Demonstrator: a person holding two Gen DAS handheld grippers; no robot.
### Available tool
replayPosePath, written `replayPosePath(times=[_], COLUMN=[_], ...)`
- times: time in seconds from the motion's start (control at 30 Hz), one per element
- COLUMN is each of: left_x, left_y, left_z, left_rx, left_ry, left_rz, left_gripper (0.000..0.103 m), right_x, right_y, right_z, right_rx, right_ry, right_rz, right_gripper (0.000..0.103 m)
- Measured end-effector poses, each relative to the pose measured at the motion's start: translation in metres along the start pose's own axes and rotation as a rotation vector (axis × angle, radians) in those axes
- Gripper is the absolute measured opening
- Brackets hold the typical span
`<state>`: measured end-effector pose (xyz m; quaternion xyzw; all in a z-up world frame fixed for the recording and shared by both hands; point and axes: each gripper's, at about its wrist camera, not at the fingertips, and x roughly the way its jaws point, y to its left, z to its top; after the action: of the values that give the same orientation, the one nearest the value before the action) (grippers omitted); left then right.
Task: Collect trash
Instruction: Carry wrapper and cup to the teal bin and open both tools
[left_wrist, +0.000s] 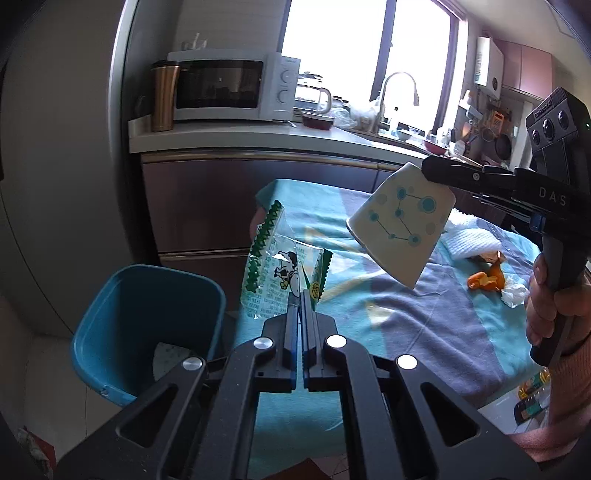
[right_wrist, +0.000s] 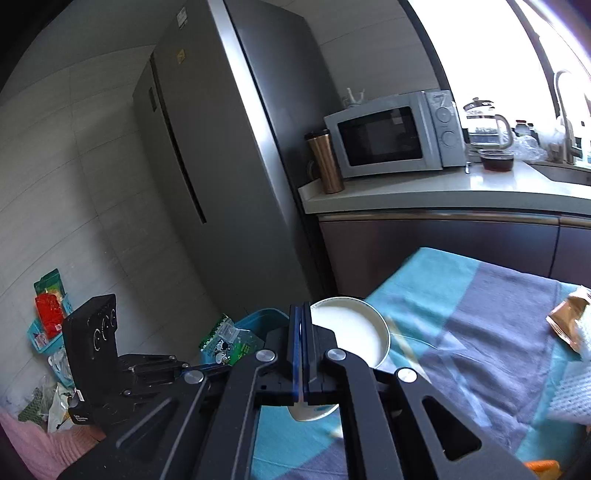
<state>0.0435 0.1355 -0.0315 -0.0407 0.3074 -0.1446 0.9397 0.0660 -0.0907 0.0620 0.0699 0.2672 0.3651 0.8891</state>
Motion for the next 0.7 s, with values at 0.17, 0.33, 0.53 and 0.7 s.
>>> replayPosePath(times=[0.17, 0.33, 0.53, 0.7], left_x=[-0.006, 0.001, 0.021, 0.043], left_y=[0.047, 0.09, 0.122, 0.138], left_z=[0.002, -0.003, -0.015, -0.026], left_rx=[-0.046, -0.092, -0.128, -0.156], left_ry=[-0.007, 0.024, 0.083, 0.142], left_rz=[0.094, 0.168, 0.218, 0.239], left_gripper=[0.002, 0.002, 0.002, 0.003], right_x=[0.042, 0.092, 0.149, 0.186], right_y=[0.027, 0.051, 0.061, 0.062], right_z=[0.016, 0.02, 0.01, -0.003], right_rx=[-0.032, -0.042, -0.019, 0.013], right_ry=[0.024, 0.085, 0.193, 0.28], right_rz=[0.086, 0.138, 0.163, 0.166], right_gripper=[0.0, 0.0, 0.0, 0.0])
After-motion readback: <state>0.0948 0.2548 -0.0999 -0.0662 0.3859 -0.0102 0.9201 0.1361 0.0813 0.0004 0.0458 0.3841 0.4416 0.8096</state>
